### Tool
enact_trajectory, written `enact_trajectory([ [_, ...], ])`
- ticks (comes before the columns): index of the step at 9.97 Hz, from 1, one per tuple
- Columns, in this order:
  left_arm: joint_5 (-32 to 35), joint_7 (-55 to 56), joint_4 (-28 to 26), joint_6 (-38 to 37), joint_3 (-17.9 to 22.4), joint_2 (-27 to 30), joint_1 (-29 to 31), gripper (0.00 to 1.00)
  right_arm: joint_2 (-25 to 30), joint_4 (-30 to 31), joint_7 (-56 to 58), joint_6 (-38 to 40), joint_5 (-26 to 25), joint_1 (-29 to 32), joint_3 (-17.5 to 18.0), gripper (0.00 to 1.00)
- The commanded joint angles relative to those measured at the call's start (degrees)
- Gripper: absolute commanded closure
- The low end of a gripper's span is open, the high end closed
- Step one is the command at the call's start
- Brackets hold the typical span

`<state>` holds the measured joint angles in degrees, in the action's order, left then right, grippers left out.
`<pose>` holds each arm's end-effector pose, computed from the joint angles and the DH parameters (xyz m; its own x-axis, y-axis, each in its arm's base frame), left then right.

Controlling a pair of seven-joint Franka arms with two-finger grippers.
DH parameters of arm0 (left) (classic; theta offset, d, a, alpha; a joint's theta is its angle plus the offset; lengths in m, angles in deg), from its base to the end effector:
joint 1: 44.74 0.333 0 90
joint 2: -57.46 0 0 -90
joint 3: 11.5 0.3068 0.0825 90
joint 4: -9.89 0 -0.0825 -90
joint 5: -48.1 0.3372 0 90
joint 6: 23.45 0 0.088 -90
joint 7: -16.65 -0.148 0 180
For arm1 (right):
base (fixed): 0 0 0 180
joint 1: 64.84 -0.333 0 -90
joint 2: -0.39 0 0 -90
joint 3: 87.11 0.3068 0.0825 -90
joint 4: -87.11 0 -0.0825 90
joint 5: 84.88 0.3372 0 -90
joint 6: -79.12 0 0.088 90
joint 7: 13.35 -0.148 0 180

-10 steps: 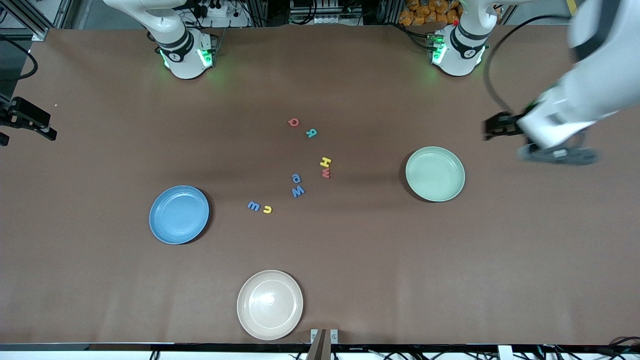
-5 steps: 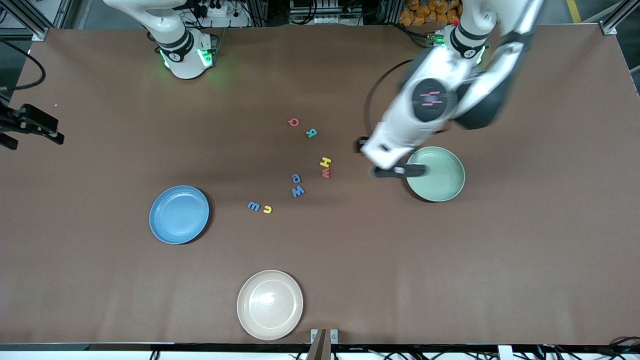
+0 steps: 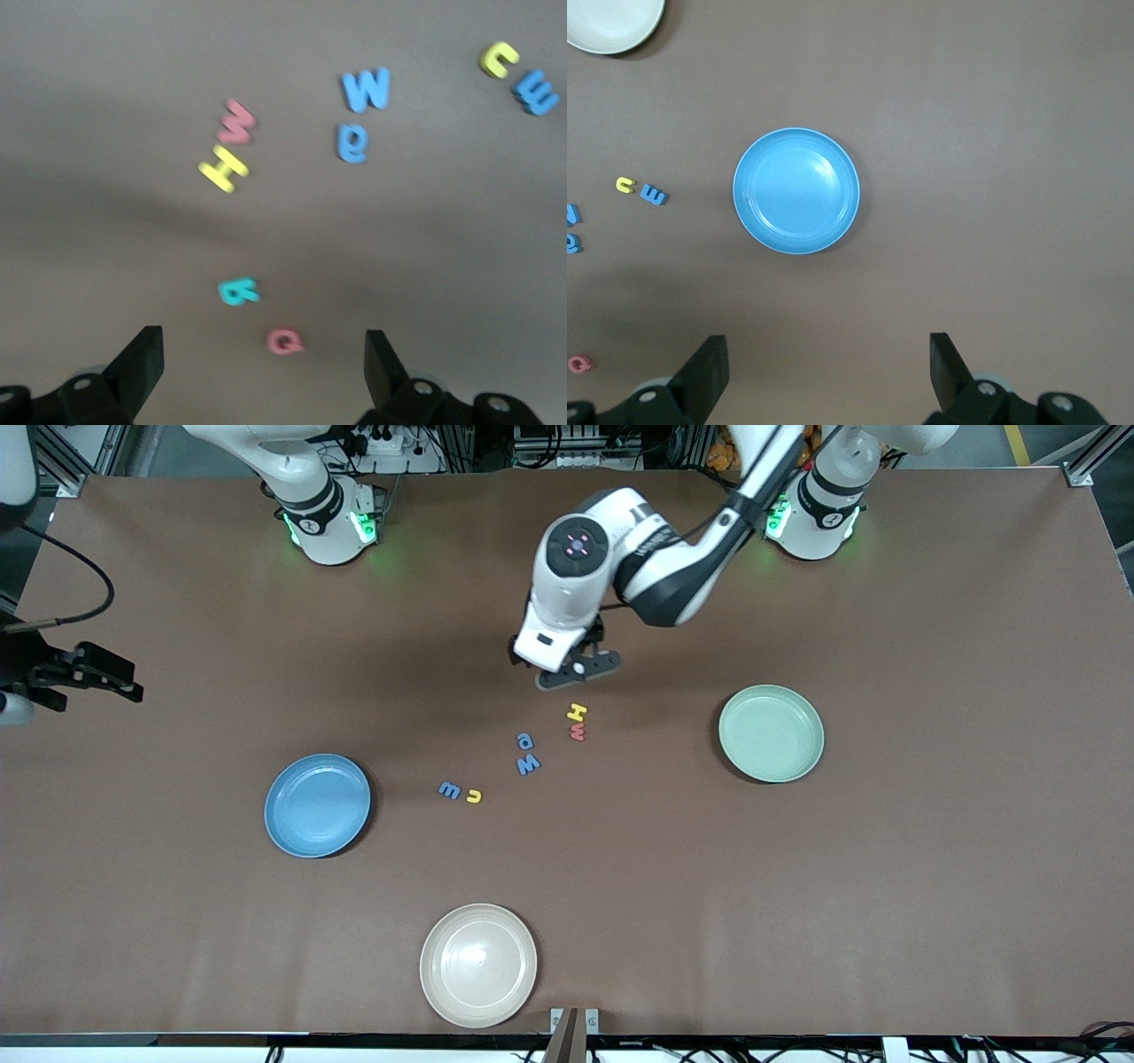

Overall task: Sort upper and lower case letters into plates
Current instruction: 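Lower the left gripper and grasp the pink Q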

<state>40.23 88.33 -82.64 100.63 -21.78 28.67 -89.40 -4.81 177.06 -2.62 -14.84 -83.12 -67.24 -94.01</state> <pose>0.3738 -0.5276 0.3196 0.9135 0.3657 -0.1782 0.3872 -0.9160 0.1050 0.5369 -0.0354 0.5335 0.9942 0.1067 -0.0161 0.1063 -0.9941 -0.0231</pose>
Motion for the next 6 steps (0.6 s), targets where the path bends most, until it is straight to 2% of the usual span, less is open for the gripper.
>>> enact_trajectory([
  [1, -0.04, 10.62, 1.39, 6.58, 1.31, -4.07, -6.01, 0.00, -1.12, 0.14, 0.25, -1.22, 0.34, 0.46, 0.31, 0.00],
  [3, 0.57, 21.09, 1.39, 10.55, 1.41, -6.79, -9.55, 0.00, -2.35, 0.06, 0.17, -1.32, 0.34, 0.55, 0.39, 0.00],
  [6, 4.43, 31.38, 0.43, 10.92, 1.41, -11.71, -11.75, 0.00, -3.85, 0.14, 0.08, -1.66, 0.34, 0.64, 0.39, 0.00],
])
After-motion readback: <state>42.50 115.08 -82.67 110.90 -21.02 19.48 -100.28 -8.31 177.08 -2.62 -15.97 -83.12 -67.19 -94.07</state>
